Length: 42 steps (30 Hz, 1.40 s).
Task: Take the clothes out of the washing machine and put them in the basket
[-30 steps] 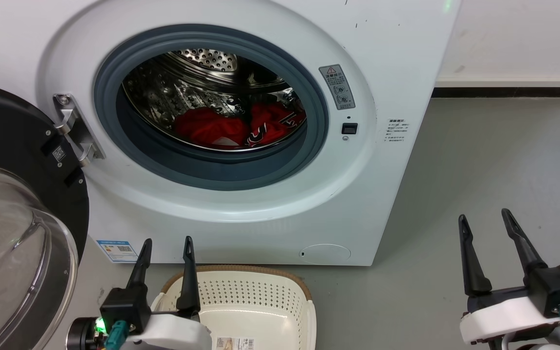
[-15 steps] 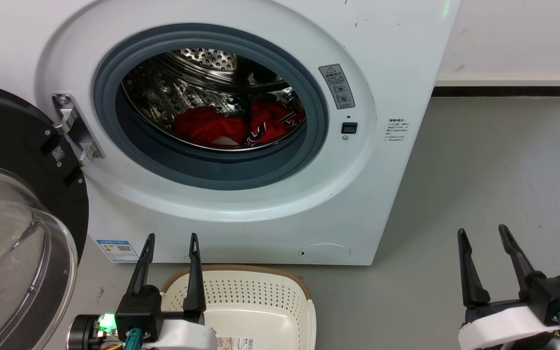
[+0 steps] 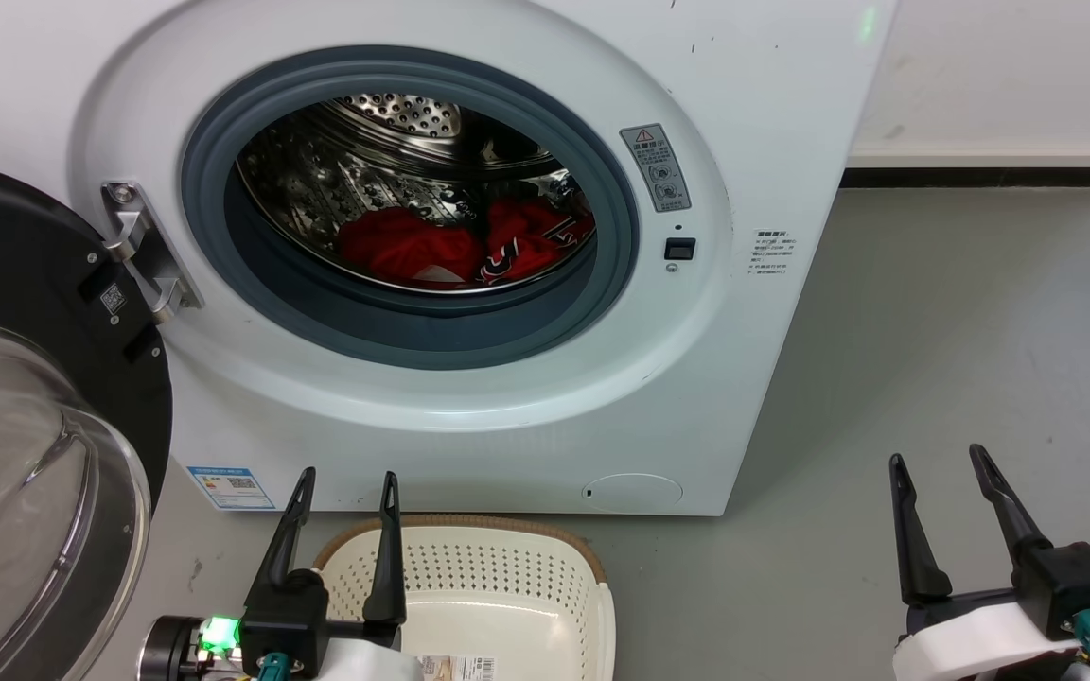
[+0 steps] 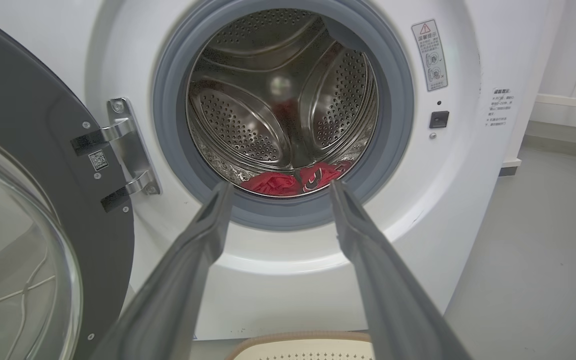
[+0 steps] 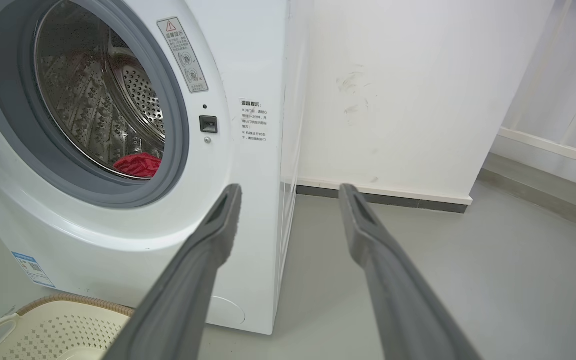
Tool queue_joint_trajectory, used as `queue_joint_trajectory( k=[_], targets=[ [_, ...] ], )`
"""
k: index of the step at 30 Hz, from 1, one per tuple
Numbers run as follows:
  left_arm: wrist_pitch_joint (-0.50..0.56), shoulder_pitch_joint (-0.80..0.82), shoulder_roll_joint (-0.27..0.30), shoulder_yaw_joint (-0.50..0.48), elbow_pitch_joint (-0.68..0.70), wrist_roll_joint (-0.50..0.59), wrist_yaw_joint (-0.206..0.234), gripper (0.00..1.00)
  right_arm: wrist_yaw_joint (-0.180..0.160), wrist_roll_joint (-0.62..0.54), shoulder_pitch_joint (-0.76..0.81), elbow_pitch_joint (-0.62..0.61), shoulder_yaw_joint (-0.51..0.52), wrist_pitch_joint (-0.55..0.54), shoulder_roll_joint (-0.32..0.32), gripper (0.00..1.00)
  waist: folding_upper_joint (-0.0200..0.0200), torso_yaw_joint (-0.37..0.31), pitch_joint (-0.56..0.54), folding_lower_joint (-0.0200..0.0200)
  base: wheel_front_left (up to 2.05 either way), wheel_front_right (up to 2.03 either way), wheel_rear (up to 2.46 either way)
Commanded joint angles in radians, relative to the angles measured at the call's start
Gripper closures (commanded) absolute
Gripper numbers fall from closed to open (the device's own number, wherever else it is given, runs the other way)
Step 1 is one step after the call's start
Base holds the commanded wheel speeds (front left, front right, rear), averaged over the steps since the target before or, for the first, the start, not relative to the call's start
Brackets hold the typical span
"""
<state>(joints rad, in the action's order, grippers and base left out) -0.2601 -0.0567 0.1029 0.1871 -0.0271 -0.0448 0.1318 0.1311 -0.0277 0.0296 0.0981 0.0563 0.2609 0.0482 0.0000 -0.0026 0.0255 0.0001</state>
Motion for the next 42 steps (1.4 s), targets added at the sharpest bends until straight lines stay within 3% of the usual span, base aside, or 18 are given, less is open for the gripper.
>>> queue_joint_trajectory(
  k=[1,20,25,33,42],
  targets=[
    [-0.008,-0.009,-0.004,-0.002,0.004,0.013,-0.003,0.0,-0.001,-0.01,-0.003,-0.001,0.0,0.006,0.004,0.0,0.0,0.0,0.0,-0.0001,0.0,0.0,0.0],
    [-0.006,-0.012,-0.026,-0.033,-0.006,0.038,-0.055,0.0,-0.001,-0.013,-0.006,0.022,0.006,0.005,0.003,0.0,0.0,-0.007,0.005,-0.0001,0.0,0.0,0.0],
    [-0.006,0.022,-0.016,-0.028,-0.031,0.031,-0.081,0.0,-0.001,-0.031,-0.033,0.024,0.033,0.005,0.003,0.0,0.0,-0.038,0.059,-0.0001,0.0,0.0,0.0],
    [-0.006,0.252,0.083,-0.02,-0.182,0.042,-0.198,0.0,-0.001,0.011,-0.125,-0.01,0.055,0.005,0.003,0.0,0.0,-0.139,0.271,-0.0001,0.0,0.0,0.0],
    [0.009,0.632,0.261,-0.007,-0.404,0.075,-0.25,0.0,-0.001,0.084,-0.202,-0.03,0.048,0.005,0.002,0.0,0.0,-0.224,0.508,-0.0001,0.0,0.0,0.0]
  ],
)
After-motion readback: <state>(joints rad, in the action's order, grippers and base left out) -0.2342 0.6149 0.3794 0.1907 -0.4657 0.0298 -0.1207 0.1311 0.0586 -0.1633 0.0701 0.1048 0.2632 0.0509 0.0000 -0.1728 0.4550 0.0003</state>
